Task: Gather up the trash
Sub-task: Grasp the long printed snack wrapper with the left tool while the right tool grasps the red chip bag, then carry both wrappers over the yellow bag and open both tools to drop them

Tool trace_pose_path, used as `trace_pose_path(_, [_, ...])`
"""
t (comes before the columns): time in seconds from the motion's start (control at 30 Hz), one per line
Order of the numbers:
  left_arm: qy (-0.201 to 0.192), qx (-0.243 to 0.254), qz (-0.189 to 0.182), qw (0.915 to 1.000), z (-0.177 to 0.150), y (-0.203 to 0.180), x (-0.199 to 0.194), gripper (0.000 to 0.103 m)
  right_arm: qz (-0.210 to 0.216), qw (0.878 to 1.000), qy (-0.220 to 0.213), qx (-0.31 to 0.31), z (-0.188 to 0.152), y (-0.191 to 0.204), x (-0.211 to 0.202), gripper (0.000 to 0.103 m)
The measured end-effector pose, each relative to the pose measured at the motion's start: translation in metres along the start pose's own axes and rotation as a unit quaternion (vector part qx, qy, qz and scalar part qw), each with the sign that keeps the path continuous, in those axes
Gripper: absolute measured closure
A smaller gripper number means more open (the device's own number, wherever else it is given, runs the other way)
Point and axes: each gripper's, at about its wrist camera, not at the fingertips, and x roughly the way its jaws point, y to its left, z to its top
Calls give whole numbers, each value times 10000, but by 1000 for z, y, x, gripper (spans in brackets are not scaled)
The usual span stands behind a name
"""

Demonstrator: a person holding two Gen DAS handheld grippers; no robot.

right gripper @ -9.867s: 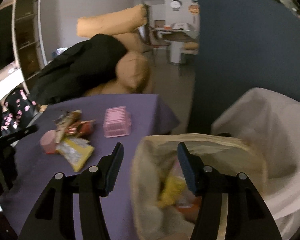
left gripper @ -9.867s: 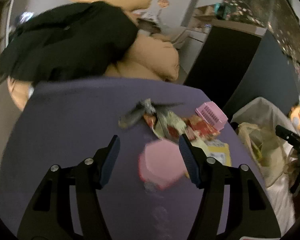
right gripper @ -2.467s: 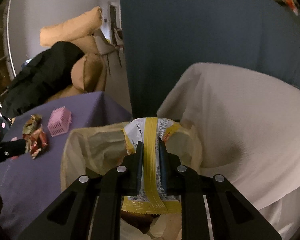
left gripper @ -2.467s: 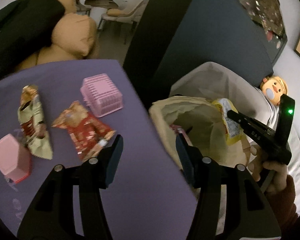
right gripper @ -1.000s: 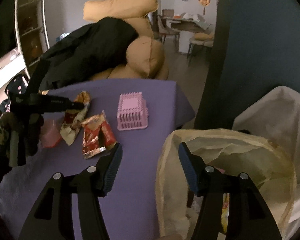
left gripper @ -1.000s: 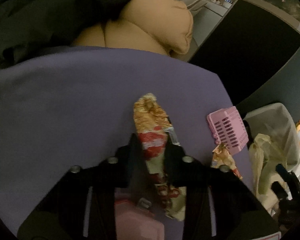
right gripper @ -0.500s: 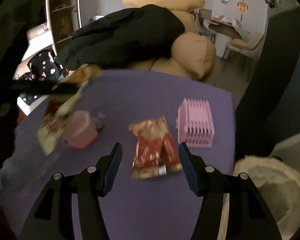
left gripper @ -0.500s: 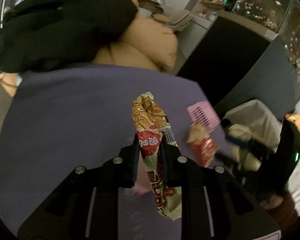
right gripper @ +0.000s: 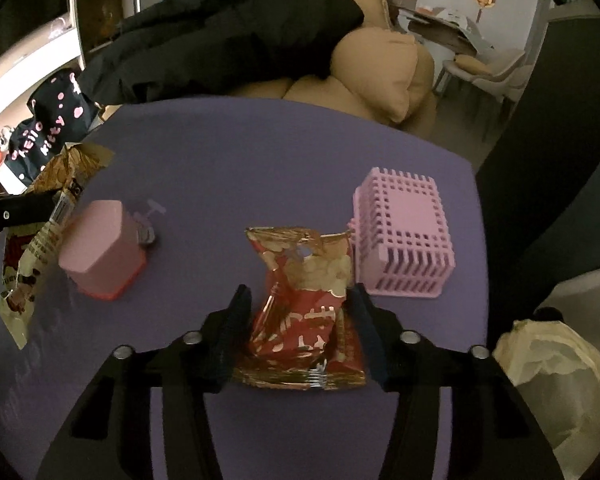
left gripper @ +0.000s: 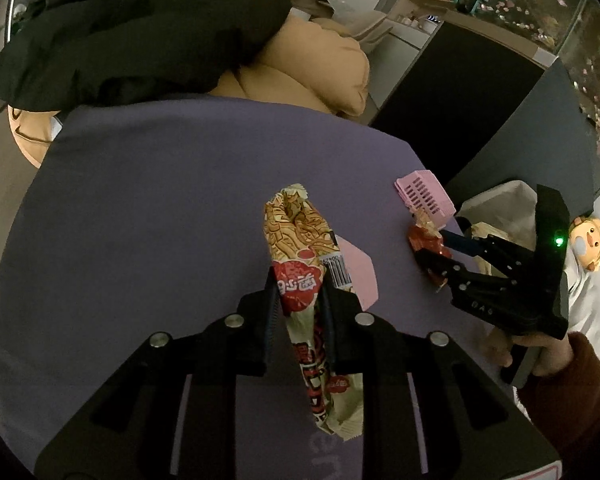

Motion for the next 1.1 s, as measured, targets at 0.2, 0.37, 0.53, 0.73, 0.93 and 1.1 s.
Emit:
trace_pose_path(0.2, [-21, -10, -68, 10000, -7, -5, -3, 86, -114, 9999, -44, 31, -9, -4, -21, 75])
trace_pose_path(0.37, [-43, 17, -67, 10000, -8, -12, -5, 86, 39, 9995, -307, 42, -18, -3, -54, 76])
trace_pose_path(0.53, [-175, 131, -12, 9998, -3, -30, -16, 86, 94, 9976, -681, 75, -19, -8, -91, 76])
trace_pose_path(0.73, [-482, 316, 88, 9983, 7, -59, -36, 86, -27, 9934, -1130, 174, -24, -22, -137, 76])
trace_pose_path(0.93, [-796, 645, -154, 9946, 20, -114, -51, 86, -322, 9852, -1664, 242, -34, -49, -185, 76])
trace_pose_path(1.1, [-931, 1001, -520, 9892, 25, -170, -53, 86, -606, 9748, -2099, 462, -50, -83, -228, 76])
